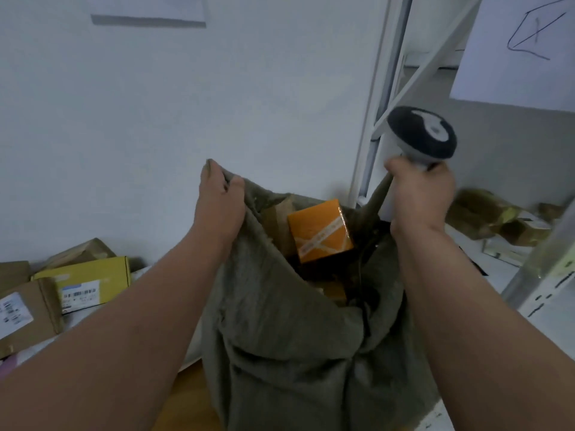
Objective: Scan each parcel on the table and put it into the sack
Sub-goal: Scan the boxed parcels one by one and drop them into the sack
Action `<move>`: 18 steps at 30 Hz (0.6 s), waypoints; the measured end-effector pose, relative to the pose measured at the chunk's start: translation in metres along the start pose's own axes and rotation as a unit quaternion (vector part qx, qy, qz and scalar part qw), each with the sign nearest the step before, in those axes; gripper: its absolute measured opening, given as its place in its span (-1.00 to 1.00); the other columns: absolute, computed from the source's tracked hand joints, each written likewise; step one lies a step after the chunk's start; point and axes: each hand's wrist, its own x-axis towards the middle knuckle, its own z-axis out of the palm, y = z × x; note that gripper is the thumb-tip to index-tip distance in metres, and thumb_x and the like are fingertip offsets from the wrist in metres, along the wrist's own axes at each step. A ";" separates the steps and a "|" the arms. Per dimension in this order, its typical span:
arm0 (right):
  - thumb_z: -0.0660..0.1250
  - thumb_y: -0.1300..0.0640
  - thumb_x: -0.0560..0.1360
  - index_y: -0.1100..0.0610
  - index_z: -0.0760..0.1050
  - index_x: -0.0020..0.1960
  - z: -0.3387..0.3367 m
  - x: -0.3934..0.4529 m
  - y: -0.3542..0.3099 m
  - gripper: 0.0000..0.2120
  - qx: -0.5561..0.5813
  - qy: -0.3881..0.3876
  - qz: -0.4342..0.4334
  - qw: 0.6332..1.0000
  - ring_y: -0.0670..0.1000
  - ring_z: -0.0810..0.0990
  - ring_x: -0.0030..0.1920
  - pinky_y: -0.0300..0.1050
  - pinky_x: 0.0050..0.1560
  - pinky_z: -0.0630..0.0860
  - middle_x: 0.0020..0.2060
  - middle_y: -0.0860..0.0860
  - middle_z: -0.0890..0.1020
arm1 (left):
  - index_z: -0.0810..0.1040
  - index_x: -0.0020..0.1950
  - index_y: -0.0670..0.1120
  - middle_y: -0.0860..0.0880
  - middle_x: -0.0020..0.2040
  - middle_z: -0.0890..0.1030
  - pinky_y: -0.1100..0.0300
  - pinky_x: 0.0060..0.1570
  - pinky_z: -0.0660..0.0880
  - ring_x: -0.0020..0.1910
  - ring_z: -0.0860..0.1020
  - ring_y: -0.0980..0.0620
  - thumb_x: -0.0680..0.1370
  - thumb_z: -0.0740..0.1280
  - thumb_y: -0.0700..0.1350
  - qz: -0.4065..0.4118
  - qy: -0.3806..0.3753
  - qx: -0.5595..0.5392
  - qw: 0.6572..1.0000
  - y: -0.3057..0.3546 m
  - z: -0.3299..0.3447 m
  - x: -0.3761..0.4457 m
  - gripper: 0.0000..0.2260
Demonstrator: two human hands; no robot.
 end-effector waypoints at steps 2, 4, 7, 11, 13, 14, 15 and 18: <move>0.41 0.18 0.36 0.07 0.47 -0.18 0.001 0.021 -0.014 -0.88 0.029 -0.003 -0.072 0.997 -0.09 0.55 -0.25 -0.10 -0.10 0.57 -0.33 -0.10 0.54 | 0.04 0.54 -0.22 -0.18 0.56 0.10 -0.13 0.51 0.11 0.53 0.13 -0.15 0.64 0.05 0.07 0.036 0.019 -0.012 0.999 0.022 0.007 0.008 -0.44; 0.40 0.18 0.33 0.11 0.49 -0.16 -0.001 0.041 -0.023 -0.88 0.053 -0.002 -0.137 0.989 -0.09 0.55 -0.25 -0.13 -0.16 0.53 -0.33 -0.10 0.54 | -0.11 0.60 -0.12 -0.03 0.61 -0.08 0.12 0.53 -0.08 0.57 -0.06 0.04 0.68 0.04 0.07 0.080 0.056 -0.012 0.995 0.036 0.013 0.011 -0.43; 0.40 0.13 0.32 0.16 0.52 -0.14 -0.004 0.059 -0.009 -0.84 0.017 -0.038 -0.123 0.992 -0.05 0.54 -0.26 -0.10 -0.20 0.49 -0.36 -0.09 0.53 | -0.16 0.60 -0.08 0.01 0.61 -0.14 0.24 0.47 -0.14 0.57 -0.13 0.09 0.68 0.07 0.08 0.080 0.051 0.013 0.995 0.027 0.026 0.008 -0.39; 0.44 0.11 0.38 0.17 0.55 -0.09 -0.014 0.060 0.037 -0.83 -0.108 -0.084 -0.006 0.991 0.04 0.60 -0.17 0.02 -0.06 0.58 -0.30 -0.03 0.58 | -0.13 0.61 -0.05 0.01 0.61 -0.05 0.07 0.49 0.05 0.57 0.01 -0.01 0.58 0.26 0.16 -0.058 0.026 0.029 0.998 -0.015 0.046 -0.015 -0.22; 0.43 0.12 0.43 0.17 0.53 -0.15 -0.020 0.059 0.056 -0.87 -0.143 -0.104 0.034 0.984 0.09 0.59 -0.15 0.05 -0.04 0.56 -0.29 0.02 0.57 | -0.12 0.61 -0.03 -0.01 0.60 0.00 -0.02 0.47 0.16 0.54 0.11 -0.08 0.52 0.38 0.12 -0.114 0.043 0.066 0.990 -0.030 0.049 -0.027 -0.13; 0.42 0.12 0.44 0.14 0.50 -0.20 -0.023 0.058 0.063 -0.87 -0.157 -0.111 0.046 0.980 0.08 0.57 -0.17 0.04 -0.05 0.54 -0.30 0.02 0.55 | -0.12 0.61 -0.04 -0.03 0.59 0.03 -0.04 0.46 0.20 0.52 0.17 -0.11 0.51 0.42 0.03 -0.129 0.055 0.076 0.987 -0.035 0.047 -0.030 -0.12; 0.42 0.13 0.45 0.10 0.46 -0.24 -0.026 0.057 0.068 -0.84 -0.164 -0.114 0.051 0.979 0.06 0.55 -0.20 0.02 -0.06 0.52 -0.30 0.01 0.54 | -0.11 0.61 -0.04 -0.04 0.58 0.05 -0.05 0.44 0.25 0.48 0.23 -0.13 0.50 0.43 -0.07 -0.139 0.070 0.078 0.985 -0.040 0.045 -0.031 -0.12; 0.43 0.14 0.44 0.05 0.44 -0.27 -0.032 0.057 0.076 -0.81 -0.153 -0.101 0.061 0.981 0.02 0.54 -0.23 0.01 -0.08 0.52 -0.31 0.01 0.55 | -0.01 0.61 -0.02 -0.03 0.53 0.11 0.00 0.25 0.43 0.26 0.40 -0.10 0.49 0.29 -0.28 -0.156 0.128 0.053 0.978 -0.045 0.034 -0.034 -0.23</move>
